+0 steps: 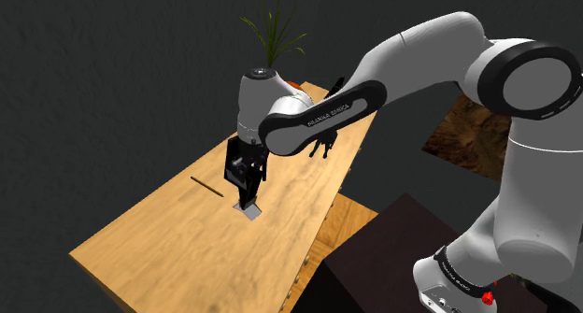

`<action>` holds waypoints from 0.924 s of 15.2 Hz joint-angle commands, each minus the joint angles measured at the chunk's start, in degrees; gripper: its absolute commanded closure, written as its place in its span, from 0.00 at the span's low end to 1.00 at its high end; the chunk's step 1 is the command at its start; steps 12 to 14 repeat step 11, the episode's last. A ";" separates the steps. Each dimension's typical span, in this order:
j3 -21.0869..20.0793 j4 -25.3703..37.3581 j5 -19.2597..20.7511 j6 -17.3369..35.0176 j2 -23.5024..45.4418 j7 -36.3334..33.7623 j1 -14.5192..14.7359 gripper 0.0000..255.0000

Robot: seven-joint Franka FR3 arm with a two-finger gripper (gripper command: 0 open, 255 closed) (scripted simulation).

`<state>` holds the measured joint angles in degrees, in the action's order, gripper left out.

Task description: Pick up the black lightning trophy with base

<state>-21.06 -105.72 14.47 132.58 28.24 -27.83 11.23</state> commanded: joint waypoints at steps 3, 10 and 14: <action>-0.63 0.51 -0.99 -2.30 -1.98 0.59 -0.38 1.00; -1.40 1.70 -2.41 -5.94 -4.61 1.54 -0.91 1.00; -1.39 1.71 -2.41 -5.95 -4.61 1.54 -0.90 1.00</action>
